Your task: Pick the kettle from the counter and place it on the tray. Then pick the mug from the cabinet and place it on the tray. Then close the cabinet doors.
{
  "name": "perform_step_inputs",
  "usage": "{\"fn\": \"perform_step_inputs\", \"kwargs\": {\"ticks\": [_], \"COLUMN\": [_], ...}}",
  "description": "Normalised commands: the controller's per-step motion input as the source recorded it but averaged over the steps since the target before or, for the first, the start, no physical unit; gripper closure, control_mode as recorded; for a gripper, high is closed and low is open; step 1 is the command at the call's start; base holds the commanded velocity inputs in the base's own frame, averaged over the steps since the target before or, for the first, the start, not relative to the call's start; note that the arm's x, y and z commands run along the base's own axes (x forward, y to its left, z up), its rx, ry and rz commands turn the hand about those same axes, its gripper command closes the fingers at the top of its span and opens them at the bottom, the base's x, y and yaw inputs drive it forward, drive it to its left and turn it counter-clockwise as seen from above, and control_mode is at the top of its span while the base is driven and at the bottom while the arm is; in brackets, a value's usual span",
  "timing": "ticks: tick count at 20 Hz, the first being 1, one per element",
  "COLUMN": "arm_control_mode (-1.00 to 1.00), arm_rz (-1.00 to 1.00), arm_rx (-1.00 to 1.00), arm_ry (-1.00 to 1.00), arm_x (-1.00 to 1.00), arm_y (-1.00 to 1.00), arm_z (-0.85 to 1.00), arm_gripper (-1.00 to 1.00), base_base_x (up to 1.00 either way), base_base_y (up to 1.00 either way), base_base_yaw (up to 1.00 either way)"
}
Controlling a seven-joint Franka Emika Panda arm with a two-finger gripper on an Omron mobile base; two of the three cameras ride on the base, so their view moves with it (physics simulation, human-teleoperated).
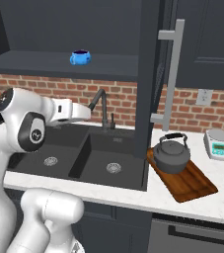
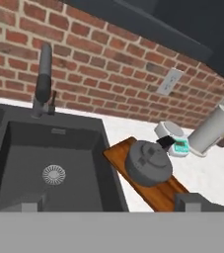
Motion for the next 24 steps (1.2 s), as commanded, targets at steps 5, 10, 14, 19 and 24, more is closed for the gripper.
{"fn": "perform_step_inputs", "kwargs": {"ticks": [5, 10, 14, 19, 24], "arm_control_mode": [-1.0, -1.0, -1.0, -1.0, -1.0], "arm_rz": [0.19, 0.04, 0.0, 0.0, 0.0], "arm_rx": [0.04, 0.19, 0.0, 0.0, 0.12], "arm_ry": [0.11, 0.02, -0.32, -0.51, -0.16], "arm_x": [-0.34, -0.28, 0.0, 0.13, 0.18], "arm_y": [0.33, 0.31, 0.15, 0.16, 0.23], "arm_z": [0.21, 0.25, 0.22, 0.13, 0.22], "arm_gripper": [-1.0, -1.0, -1.0, -1.0, -1.0], "base_base_x": [0.0, 0.0, 0.0, 0.0, 0.0], "base_base_y": [0.0, 0.0, 0.0, 0.0, 0.0], "base_base_yaw": [0.0, 0.0, 0.0, 0.0, 0.0]}}
